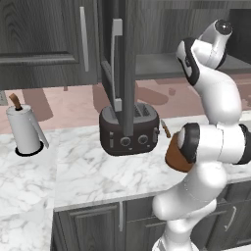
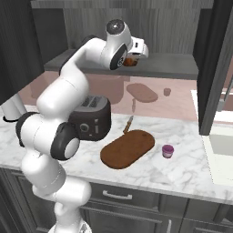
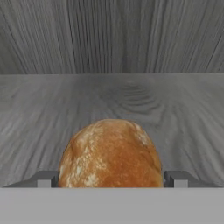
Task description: Pick the bread, place it on the cutting board, pick the jam, place it on the counter, and close the cabinet.
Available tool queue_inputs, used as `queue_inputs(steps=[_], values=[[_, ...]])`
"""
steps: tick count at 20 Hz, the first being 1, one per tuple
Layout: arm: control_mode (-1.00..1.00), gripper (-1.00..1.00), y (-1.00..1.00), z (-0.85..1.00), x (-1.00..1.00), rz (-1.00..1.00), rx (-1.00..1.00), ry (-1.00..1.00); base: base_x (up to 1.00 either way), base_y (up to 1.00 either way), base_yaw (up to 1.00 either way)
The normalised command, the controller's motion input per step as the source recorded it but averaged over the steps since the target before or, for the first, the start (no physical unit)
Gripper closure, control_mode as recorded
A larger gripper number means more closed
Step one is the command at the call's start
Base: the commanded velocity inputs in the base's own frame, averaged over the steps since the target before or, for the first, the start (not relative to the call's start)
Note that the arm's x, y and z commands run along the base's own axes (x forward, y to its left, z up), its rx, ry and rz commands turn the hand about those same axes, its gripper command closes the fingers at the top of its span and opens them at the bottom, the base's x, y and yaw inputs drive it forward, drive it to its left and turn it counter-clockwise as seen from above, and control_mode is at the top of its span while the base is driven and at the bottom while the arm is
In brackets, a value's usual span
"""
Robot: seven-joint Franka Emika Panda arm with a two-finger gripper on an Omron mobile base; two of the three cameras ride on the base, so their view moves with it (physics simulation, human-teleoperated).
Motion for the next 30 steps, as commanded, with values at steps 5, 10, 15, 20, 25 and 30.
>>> queue_inputs(steps=[5,10,15,20,25,30], values=[[-1.00,1.00,0.00,0.00,-0.54,0.00,0.00,0.00,0.00,0.00,0.00],[-1.00,1.00,0.00,0.00,-0.55,0.00,0.00,0.00,0.00,0.00,0.00],[-1.00,1.00,0.00,0.00,-0.53,0.00,0.00,0.00,0.00,0.00,0.00],[-1.00,1.00,0.00,0.00,-0.57,0.00,0.00,0.01,0.00,0.00,0.00],[-1.00,1.00,0.00,0.00,-0.59,0.00,0.00,0.05,0.00,0.00,0.00],[-1.00,1.00,0.00,0.00,-0.55,0.00,0.00,0.07,0.00,0.00,0.00]])
